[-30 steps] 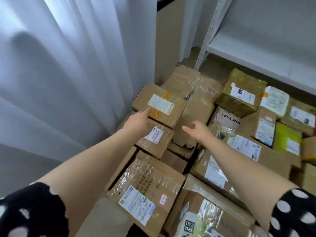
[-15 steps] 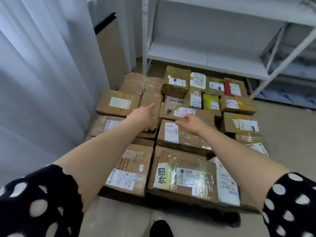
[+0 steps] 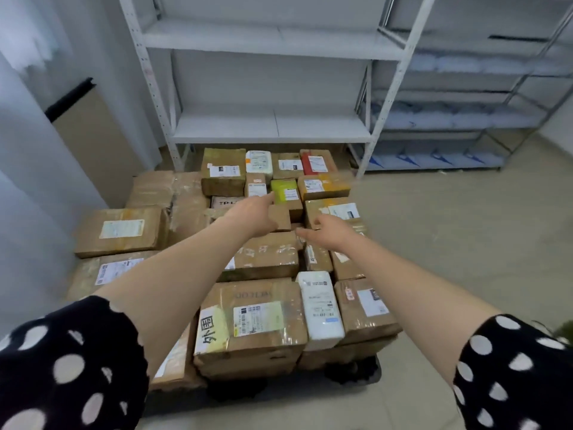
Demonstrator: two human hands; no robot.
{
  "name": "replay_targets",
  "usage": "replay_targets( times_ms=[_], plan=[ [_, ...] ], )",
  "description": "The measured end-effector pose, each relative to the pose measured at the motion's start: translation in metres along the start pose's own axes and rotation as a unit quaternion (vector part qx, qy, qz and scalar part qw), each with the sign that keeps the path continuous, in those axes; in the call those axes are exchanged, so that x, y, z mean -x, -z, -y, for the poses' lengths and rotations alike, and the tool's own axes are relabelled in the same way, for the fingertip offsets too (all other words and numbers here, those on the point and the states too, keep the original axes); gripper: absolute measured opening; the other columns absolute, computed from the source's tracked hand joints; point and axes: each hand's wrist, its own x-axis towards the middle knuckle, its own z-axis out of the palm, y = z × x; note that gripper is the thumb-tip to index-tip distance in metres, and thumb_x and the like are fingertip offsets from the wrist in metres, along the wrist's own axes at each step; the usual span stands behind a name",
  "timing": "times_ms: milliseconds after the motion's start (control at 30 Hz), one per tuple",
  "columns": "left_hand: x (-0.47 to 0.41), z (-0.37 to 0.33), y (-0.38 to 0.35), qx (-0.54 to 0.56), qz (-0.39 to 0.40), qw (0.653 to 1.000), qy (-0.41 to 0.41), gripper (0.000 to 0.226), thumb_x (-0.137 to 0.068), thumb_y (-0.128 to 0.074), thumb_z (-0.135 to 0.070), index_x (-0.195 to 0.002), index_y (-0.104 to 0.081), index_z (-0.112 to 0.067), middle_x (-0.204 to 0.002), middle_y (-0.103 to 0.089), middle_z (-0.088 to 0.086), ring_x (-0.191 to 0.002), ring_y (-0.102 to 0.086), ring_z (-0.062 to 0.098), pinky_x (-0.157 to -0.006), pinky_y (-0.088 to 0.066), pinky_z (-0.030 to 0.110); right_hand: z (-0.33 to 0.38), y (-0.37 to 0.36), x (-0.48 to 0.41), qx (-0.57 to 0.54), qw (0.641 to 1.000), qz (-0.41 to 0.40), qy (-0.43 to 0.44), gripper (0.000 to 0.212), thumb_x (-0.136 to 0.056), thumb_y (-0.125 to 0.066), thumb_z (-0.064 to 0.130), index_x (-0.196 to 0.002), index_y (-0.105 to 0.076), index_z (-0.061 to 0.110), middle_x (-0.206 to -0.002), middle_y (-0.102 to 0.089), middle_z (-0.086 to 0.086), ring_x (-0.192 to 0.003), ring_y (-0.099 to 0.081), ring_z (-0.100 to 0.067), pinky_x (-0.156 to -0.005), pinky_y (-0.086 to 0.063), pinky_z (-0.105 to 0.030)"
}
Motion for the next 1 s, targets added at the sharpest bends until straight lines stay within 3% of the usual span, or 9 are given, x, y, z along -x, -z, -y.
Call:
replay_targets(
  times_ms=[133,267,433,567,667,767,833,933,1000],
  plan=[
    [-0.018,-0.079,-0.025,0.042,0.003,0.999,0.007,0.070,-0.091,-0.059,-0.029,-0.150,-0.023,-0.029,-0.142,-0.048,0.007,-0.117,-0.054,0.026,-0.084,-0.047,0.032,-0.060,0.028,-0.006,0.018,1.000,-0.001,0.020,0.053,-0.092,-0.056,0.044,-0.130,-0.049,0.007,-0.130,-0.055,-0.011,-0.116,-0.054,-0.026,-0.089,-0.045,-0.034],
    [-0.022,-0.113,-0.055,0.056,0.031,0.997,0.043,0.069,-0.093,-0.056,-0.024,-0.152,-0.020,-0.026,-0.145,-0.045,0.006,-0.122,-0.051,0.025,-0.089,-0.045,0.032,-0.096,0.031,-0.018,0.028,0.997,0.026,0.066,0.047,-0.092,-0.057,0.042,-0.124,-0.053,0.008,-0.123,-0.059,-0.010,-0.110,-0.057,-0.027,-0.084,-0.048,-0.035],
    [0.005,-0.070,-0.081,0.090,0.037,0.984,0.147,0.067,-0.093,-0.050,-0.016,-0.152,-0.020,-0.028,-0.143,-0.046,0.009,-0.120,-0.053,0.027,-0.088,-0.046,0.033,-0.085,-0.006,-0.043,0.100,0.984,0.078,0.128,0.051,-0.091,-0.058,0.041,-0.130,-0.049,0.010,-0.128,-0.056,-0.010,-0.112,-0.056,-0.028,-0.085,-0.047,-0.034],
    [0.057,0.004,-0.107,0.116,0.042,0.961,0.247,0.064,-0.096,-0.045,-0.013,-0.152,-0.018,-0.026,-0.145,-0.044,0.007,-0.108,-0.059,0.026,-0.077,-0.050,0.034,-0.036,-0.076,-0.044,0.146,0.958,0.119,0.218,0.051,-0.093,-0.057,0.038,-0.134,-0.045,0.012,-0.133,-0.050,-0.012,-0.117,-0.052,-0.028,-0.090,-0.046,-0.036],
    [0.098,0.066,-0.136,0.162,0.027,0.929,0.332,0.055,-0.095,-0.048,-0.013,-0.147,-0.031,-0.016,-0.143,-0.046,0.009,-0.123,-0.050,0.027,-0.095,-0.044,0.035,0.002,-0.147,-0.035,0.175,0.924,0.169,0.293,0.042,-0.095,-0.054,0.029,-0.132,-0.048,0.012,-0.133,-0.047,-0.013,-0.116,-0.051,-0.030,-0.086,-0.045,-0.035],
    [0.131,0.128,-0.171,0.208,0.031,0.887,0.411,0.051,-0.097,-0.047,-0.016,-0.145,-0.032,-0.008,-0.147,-0.041,0.012,-0.134,-0.039,0.028,-0.106,-0.033,0.033,0.028,-0.225,-0.028,0.215,0.896,0.207,0.329,0.044,-0.096,-0.050,0.021,-0.139,-0.042,0.016,-0.140,-0.040,-0.010,-0.126,-0.043,-0.030,-0.097,-0.043,-0.040],
    [0.144,0.170,-0.196,0.248,0.025,0.853,0.458,0.047,-0.098,-0.046,-0.016,-0.141,-0.035,-0.004,-0.144,-0.042,0.014,-0.130,-0.042,0.029,-0.102,-0.036,0.032,0.041,-0.273,-0.026,0.239,0.881,0.227,0.340,0.042,-0.096,-0.046,0.017,-0.138,-0.042,0.015,-0.137,-0.040,-0.010,-0.126,-0.042,-0.031,-0.097,-0.044,-0.042],
    [0.154,0.224,-0.232,0.331,-0.015,0.785,0.524,0.032,-0.095,-0.048,-0.014,-0.122,-0.052,0.001,-0.123,-0.056,0.019,-0.102,-0.055,0.030,-0.081,-0.046,0.035,0.055,-0.331,-0.029,0.289,0.857,0.238,0.353,0.040,-0.094,-0.046,0.009,-0.134,-0.042,0.010,-0.134,-0.038,-0.012,-0.123,-0.042,-0.033,-0.092,-0.044,-0.041],
    [0.155,0.253,-0.254,0.381,-0.034,0.748,0.543,0.029,-0.095,-0.049,-0.013,-0.117,-0.058,0.004,-0.117,-0.060,0.024,-0.095,-0.058,0.032,-0.075,-0.045,0.035,0.062,-0.364,-0.033,0.332,0.835,0.231,0.373,0.041,-0.092,-0.047,0.005,-0.133,-0.041,0.006,-0.132,-0.039,-0.014,-0.121,-0.043,-0.033,-0.090,-0.042,-0.040]
  ],
)
